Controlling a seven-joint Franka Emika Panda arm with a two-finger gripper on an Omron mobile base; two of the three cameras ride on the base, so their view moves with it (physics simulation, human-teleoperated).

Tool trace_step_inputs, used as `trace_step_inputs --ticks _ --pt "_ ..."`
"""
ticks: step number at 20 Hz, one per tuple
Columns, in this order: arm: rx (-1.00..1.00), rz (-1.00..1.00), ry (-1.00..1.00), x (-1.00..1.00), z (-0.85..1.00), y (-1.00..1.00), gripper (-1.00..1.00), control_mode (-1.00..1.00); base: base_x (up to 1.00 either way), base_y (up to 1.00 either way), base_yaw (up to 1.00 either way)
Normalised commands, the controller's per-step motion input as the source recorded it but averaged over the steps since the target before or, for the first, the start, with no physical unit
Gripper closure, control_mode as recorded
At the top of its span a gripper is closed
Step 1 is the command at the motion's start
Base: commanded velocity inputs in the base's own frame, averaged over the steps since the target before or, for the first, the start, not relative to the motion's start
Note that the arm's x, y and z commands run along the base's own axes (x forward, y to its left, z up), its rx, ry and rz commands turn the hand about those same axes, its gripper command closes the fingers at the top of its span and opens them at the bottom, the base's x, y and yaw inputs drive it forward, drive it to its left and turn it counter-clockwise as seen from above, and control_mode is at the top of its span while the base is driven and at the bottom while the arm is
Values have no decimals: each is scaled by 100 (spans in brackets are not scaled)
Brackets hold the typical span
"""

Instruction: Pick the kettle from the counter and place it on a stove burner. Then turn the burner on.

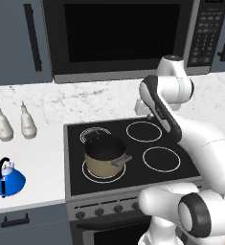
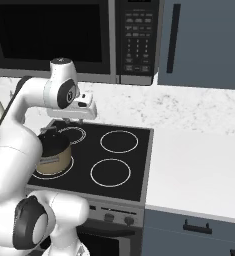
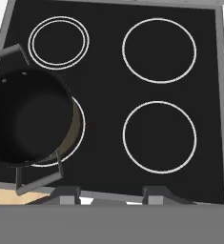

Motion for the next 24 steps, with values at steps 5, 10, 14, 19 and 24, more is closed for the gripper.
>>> trace_step_inputs --ticks 5,10,14,19,24 --pt "0 2 -1 -19 0 9 -100 -100 0 0 0" --pt "-7 20 -8 -94 0 81 -100 -100 0 0 0" --pt "-6 21 -11 -100 0 100 -100 -100 0 0 0" --pt "0 17 -14 -100 0 100 -100 -100 0 0 0" --pt "-1 15 -9 -97 0 100 -100 -100 0 0 0"
